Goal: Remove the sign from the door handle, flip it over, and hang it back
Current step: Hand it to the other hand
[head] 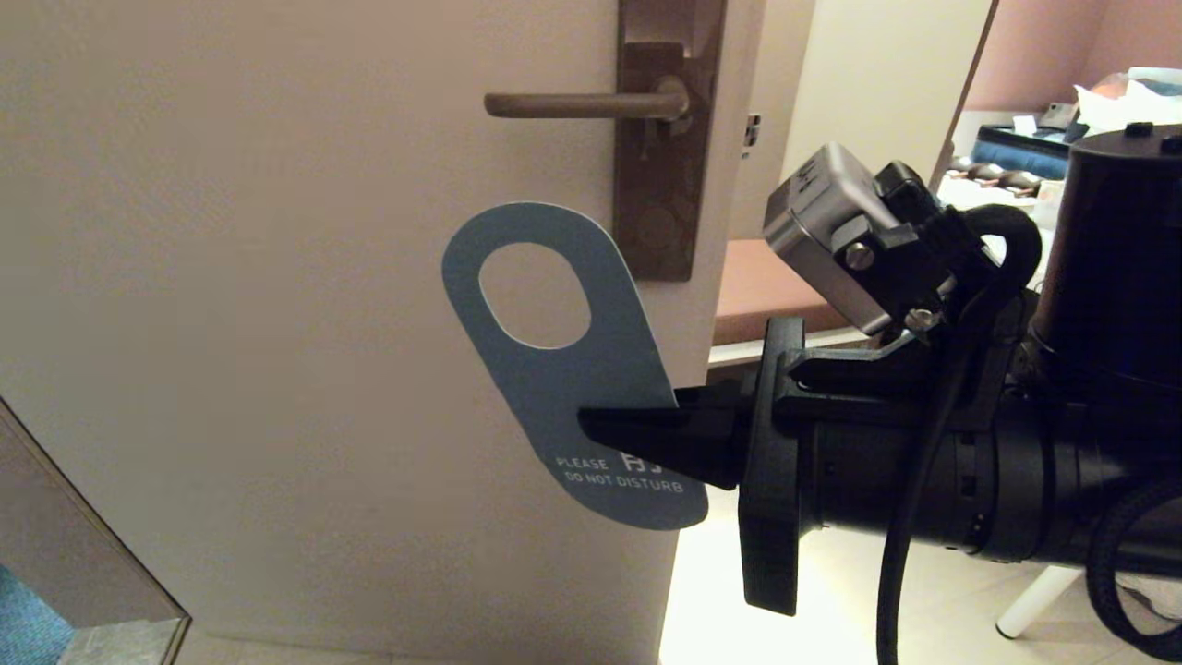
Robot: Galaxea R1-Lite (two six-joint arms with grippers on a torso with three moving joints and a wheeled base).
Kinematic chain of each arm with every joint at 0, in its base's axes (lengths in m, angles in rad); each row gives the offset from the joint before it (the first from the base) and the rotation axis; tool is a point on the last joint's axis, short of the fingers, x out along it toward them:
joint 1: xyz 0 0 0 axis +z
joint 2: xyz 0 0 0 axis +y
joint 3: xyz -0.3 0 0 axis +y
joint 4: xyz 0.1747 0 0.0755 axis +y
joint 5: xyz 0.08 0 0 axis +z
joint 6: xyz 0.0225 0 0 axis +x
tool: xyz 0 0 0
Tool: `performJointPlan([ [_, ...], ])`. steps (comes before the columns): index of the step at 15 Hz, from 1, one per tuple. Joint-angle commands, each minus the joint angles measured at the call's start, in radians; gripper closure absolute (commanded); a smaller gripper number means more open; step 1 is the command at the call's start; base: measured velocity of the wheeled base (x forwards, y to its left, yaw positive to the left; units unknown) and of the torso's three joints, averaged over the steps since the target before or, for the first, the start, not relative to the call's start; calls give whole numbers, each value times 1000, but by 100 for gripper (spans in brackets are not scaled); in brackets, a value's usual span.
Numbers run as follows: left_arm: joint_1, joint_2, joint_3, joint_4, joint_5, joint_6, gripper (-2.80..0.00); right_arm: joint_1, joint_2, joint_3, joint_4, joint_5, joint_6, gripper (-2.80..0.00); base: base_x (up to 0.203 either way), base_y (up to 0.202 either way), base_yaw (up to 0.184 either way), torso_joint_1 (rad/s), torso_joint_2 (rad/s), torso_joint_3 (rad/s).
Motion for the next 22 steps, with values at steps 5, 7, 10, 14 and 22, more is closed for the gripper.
performJointPlan([
  [5,-291,270,-190,-41,-34,-75,0,-9,-7,-8,-11,40,35,0,0,0,0,0,0,0],
  [7,-421,320,-224,-44,-36,-109,0,-16,-4,-10,-66,47,67,0,0,0,0,0,0,0],
  [10,-581,365,-248,-59,-38,-157,0,-26,-4,-15,-76,140,81,0,0,0,0,0,0,0],
  [14,-774,443,-269,-77,-38,-167,0,-27,9,-19,-74,208,79,0,0,0,0,0,0,0],
  [22,-790,830,-307,-504,-81,-278,0,-50,23,-16,-80,286,81,0,0,0,0,0,0,0],
])
